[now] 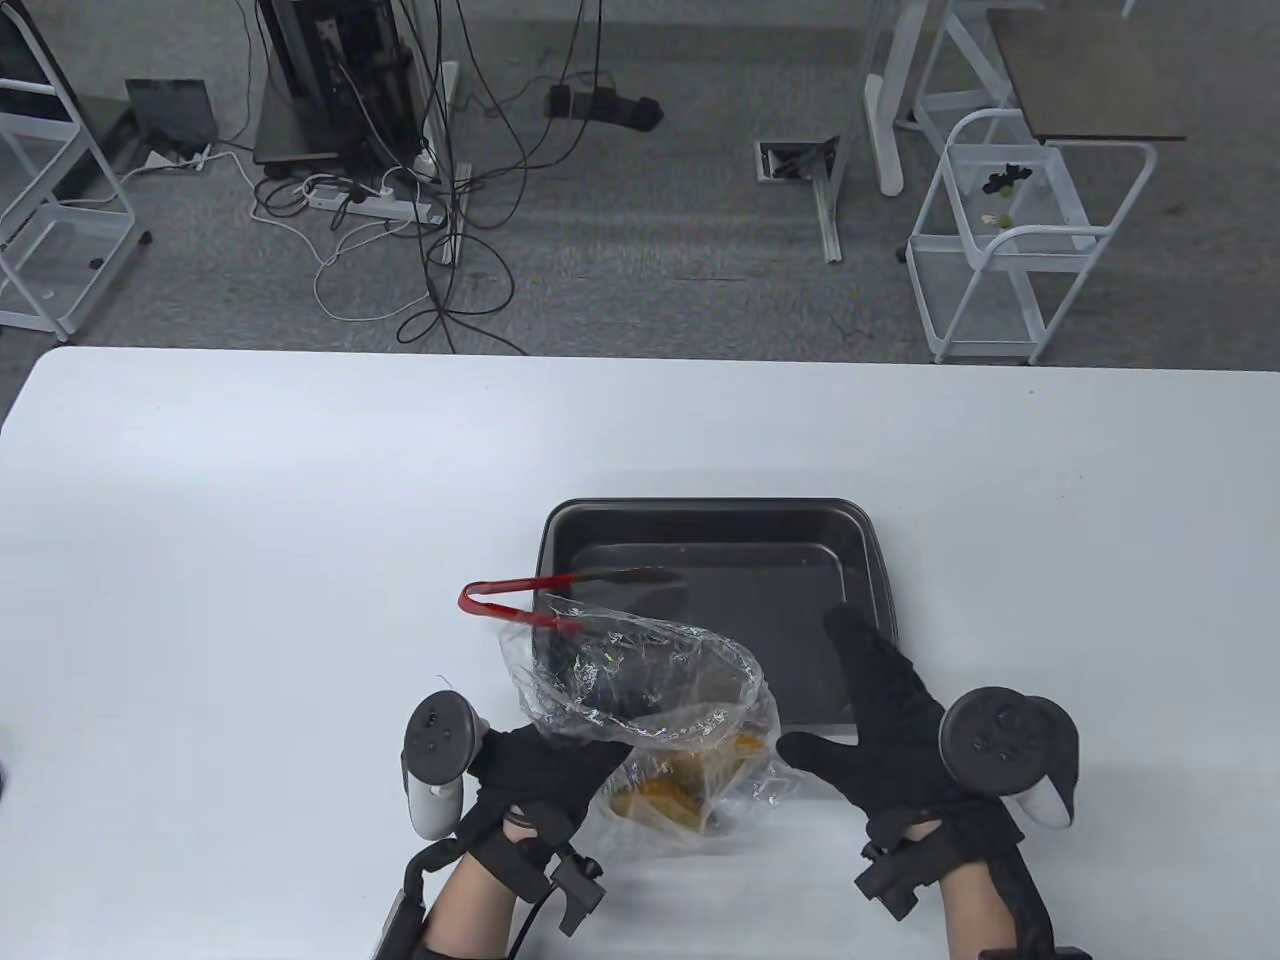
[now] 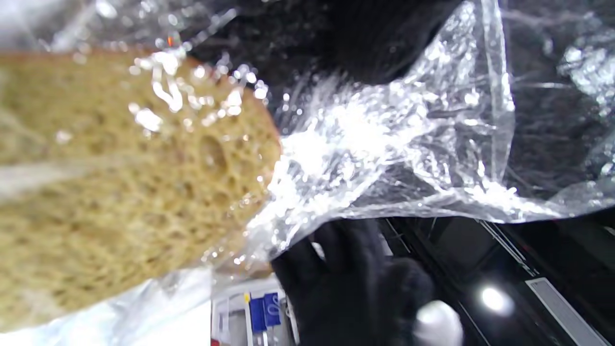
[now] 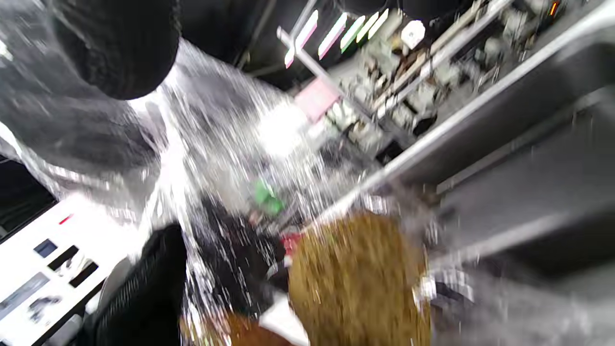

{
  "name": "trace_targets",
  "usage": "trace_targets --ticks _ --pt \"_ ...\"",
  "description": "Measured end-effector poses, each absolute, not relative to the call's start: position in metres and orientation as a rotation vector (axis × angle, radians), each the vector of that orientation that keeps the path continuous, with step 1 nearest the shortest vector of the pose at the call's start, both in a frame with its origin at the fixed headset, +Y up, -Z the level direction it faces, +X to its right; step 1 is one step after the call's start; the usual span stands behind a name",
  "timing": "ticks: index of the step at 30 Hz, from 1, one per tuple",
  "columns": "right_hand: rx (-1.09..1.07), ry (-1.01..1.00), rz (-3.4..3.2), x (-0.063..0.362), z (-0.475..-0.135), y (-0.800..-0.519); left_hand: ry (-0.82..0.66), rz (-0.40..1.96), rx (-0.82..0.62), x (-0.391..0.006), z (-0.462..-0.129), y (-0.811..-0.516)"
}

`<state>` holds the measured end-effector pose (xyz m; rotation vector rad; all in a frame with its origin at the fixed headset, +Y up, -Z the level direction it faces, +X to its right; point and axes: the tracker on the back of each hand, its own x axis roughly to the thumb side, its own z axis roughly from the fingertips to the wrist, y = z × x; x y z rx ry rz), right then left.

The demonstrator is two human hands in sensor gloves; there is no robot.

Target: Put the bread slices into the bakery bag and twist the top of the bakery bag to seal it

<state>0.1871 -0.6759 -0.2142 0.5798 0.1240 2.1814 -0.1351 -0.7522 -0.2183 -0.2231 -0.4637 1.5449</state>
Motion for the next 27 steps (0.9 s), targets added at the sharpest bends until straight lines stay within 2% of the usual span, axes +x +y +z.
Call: trace_targets --ticks 3,7,13,17,19,23,27 --pt "0.625 0.185 2.156 0.174 -0.222 -0.695 -0.493 1.542 -0.268 -0.132 -0.22 -0.755" --pt "0.57 0.046 2.037 0.172 -0.225 -0.708 -0.481 1.531 -0.286 -0.13 -0.222 -0.757" --pt "0.608 -0.044 2.1 0.184 -0.224 -0.706 -0.417 1.406 -0.19 -0.141 -0.223 -0.748" --pt "0.604 0.009 2.037 0.182 -0.221 -0.709 -0.409 1.398 -0.179 -0.143 -0.219 -0.745" --pt "0.611 0.101 1.994 0.181 -0.219 -0.713 -0.431 1.398 -0.176 -0.144 -0.218 -0.745" --pt "0.567 0.132 1.989 0.19 -0.216 -0.715 -0.408 1.39 -0.157 -0.147 -0.216 -0.744" --pt "0.557 0.099 1.993 0.19 -0.213 -0.712 -0.447 1.377 -0.171 -0.143 -0.215 -0.74"
